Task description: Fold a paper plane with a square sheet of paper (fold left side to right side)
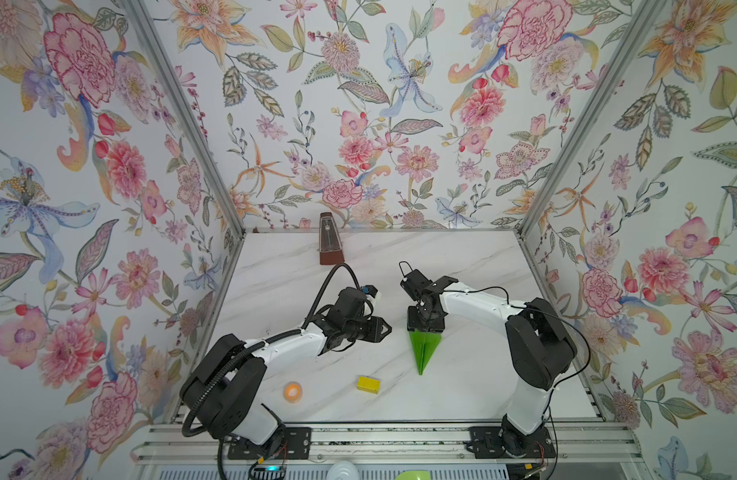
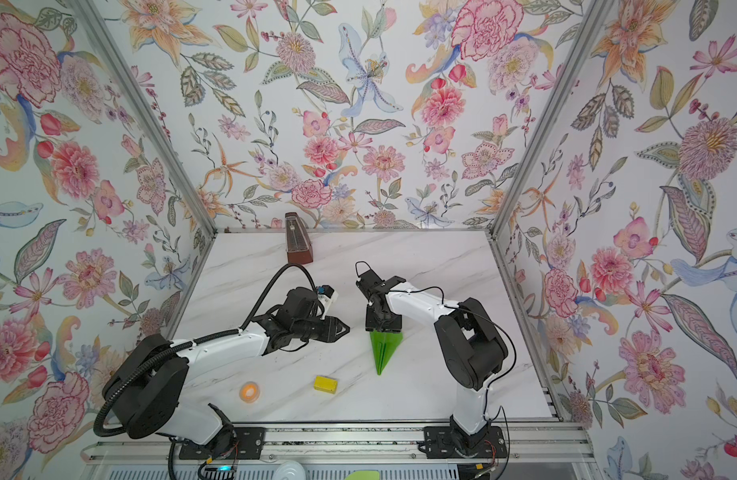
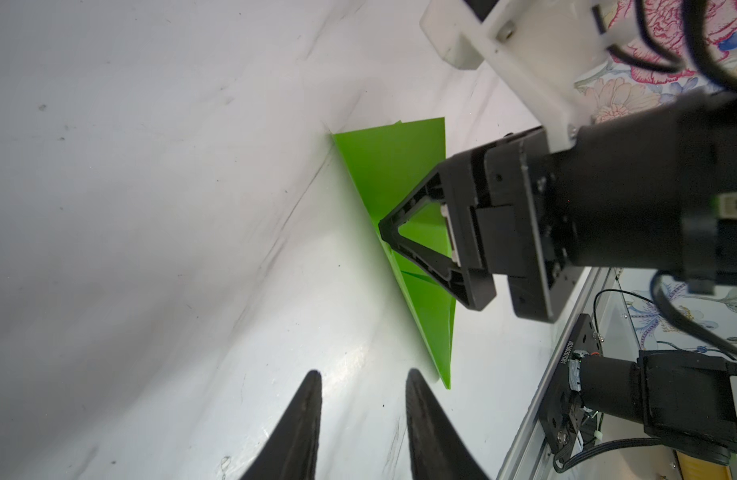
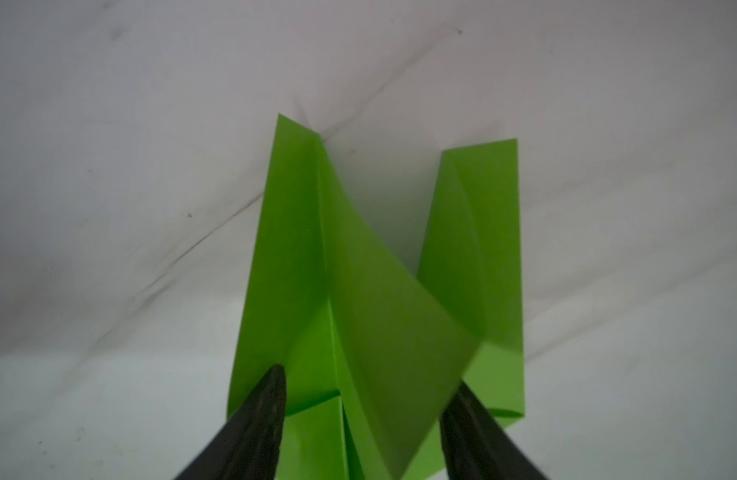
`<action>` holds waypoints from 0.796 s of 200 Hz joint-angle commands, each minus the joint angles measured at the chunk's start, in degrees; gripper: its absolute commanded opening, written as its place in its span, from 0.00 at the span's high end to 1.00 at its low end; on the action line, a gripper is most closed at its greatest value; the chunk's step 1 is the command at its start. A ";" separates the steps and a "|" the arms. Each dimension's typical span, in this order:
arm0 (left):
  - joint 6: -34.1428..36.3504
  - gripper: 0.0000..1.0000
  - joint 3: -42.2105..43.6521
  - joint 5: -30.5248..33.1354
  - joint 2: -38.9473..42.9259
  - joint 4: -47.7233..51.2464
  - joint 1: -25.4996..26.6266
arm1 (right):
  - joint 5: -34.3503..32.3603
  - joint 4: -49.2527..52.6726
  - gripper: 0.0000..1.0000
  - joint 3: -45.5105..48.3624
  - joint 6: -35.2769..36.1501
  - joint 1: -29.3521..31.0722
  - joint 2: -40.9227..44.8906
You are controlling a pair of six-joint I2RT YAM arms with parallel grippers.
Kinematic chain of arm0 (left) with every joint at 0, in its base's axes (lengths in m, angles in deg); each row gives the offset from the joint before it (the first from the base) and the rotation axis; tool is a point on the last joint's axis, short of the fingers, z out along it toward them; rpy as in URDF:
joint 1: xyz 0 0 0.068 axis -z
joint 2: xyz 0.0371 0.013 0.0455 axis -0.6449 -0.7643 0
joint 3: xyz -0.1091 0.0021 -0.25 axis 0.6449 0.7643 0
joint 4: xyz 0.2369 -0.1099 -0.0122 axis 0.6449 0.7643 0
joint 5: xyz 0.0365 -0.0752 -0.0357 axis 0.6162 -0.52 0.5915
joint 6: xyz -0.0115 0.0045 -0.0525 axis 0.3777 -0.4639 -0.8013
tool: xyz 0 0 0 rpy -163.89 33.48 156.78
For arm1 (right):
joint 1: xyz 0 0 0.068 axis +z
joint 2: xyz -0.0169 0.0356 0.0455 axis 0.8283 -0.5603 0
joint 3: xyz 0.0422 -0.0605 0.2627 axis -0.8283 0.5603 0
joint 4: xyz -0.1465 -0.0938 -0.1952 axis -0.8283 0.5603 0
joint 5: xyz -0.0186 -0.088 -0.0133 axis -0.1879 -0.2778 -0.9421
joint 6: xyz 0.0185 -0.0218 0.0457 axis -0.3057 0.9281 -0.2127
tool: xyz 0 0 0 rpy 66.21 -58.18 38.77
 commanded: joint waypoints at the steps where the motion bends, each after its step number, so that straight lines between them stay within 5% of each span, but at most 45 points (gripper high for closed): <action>1: 0.58 0.63 0.45 0.47 0.87 0.68 -0.88 | -1.68 -2.39 0.41 1.71 -2.69 0.12 -1.18; 74: 1.51 0.58 1.71 10.40 6.59 5.62 -3.45 | -4.54 -7.04 0.41 -1.66 0.15 -1.26 -6.87; 159: 6.64 0.46 2.92 19.19 18.01 15.08 -10.33 | -13.18 -6.83 0.41 -27.98 9.02 -8.68 -24.39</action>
